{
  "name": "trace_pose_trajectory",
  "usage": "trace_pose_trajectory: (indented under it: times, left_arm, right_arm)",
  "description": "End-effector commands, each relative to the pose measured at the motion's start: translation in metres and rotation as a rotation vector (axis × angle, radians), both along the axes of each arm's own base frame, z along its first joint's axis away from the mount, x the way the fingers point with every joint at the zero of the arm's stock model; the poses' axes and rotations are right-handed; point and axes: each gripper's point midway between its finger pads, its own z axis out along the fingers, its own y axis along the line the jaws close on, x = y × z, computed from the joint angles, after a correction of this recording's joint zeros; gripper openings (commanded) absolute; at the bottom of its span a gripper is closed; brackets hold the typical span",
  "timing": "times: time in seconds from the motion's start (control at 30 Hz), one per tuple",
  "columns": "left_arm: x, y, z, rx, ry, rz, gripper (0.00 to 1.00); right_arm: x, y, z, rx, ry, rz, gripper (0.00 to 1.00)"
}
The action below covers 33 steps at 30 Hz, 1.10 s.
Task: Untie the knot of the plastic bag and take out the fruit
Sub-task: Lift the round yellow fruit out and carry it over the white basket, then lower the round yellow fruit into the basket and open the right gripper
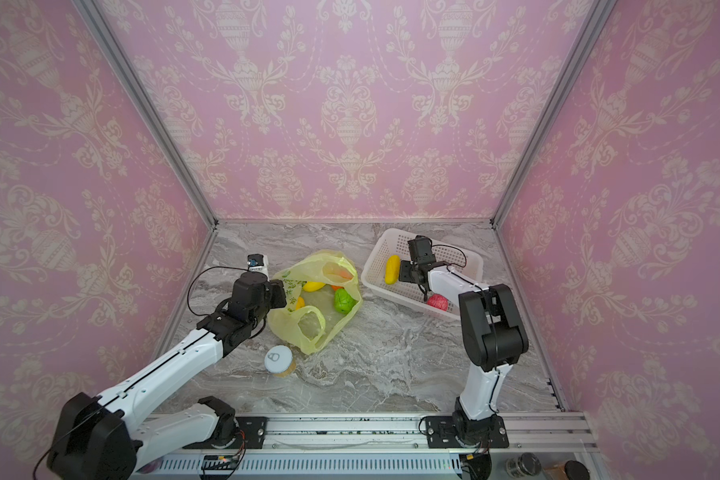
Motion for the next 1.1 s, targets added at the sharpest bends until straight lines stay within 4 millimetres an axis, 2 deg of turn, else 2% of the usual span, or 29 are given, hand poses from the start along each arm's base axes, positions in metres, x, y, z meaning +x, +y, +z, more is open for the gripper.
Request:
trace_pose_trajectory:
  times: [0.0,0.13,0.27,0.37,0.5,0.53,0.6,0.63,0.67,0.87,0.93,0.97,1.07]
  left_arm:
    - [-0.001,0.005,0.008,0.001,-0.012,0.016,0.0]
    - [-0.002,0.007,0.009,0.006,-0.015,0.02,0.0]
    - [-0.002,0.006,0.007,0.005,-0.011,0.017,0.0]
    - [-0.001,0.004,0.008,-0.001,-0.011,0.01,0.0]
    - [0.0,0.006,0.006,0.007,-0.008,0.022,0.0]
    - [0.0,0.006,0.004,0.007,-0.005,0.021,0.0]
    - [0.001,0.003,0.002,-0.002,0.002,0.011,0.0]
    - [0.001,0.002,0.002,-0.006,0.006,0.005,0.0]
    - [0.001,0.001,0.001,-0.007,0.01,0.003,0.0]
    - [0.002,-0.001,0.0,-0.017,0.012,-0.003,0.0]
    - [0.002,0.001,0.0,-0.009,0.009,0.006,0.0]
    - [0.002,0.001,-0.001,-0.008,0.01,0.007,0.0]
    - [0.002,0.0,-0.001,-0.009,0.013,0.002,0.0]
  right_arm:
    - [0.004,-0.007,0.006,-0.021,-0.002,-0.033,0.49]
    - [0.008,-0.004,-0.002,-0.004,0.023,-0.021,0.58]
    - [0.013,-0.002,-0.001,0.003,0.013,-0.018,0.67]
    - [0.017,-0.002,-0.004,0.007,0.018,-0.019,0.68]
    - [0.023,-0.001,-0.017,0.025,0.074,-0.025,0.71]
    - [0.023,0.001,-0.02,0.028,0.085,-0.017,0.74]
    - [0.022,0.002,-0.019,0.035,0.078,-0.012,0.88]
    - [0.02,0.002,-0.017,0.038,0.065,-0.012,0.97]
    - [0.02,0.002,-0.014,0.043,0.049,-0.009,1.0]
    - [0.011,0.004,-0.001,0.068,-0.001,0.016,1.0]
    - [0.005,0.004,0.01,0.08,-0.026,0.01,1.0]
    - [-0.005,0.002,0.007,0.084,-0.015,0.008,1.0]
    - [-0.02,0.008,0.038,0.116,-0.097,0.028,1.0]
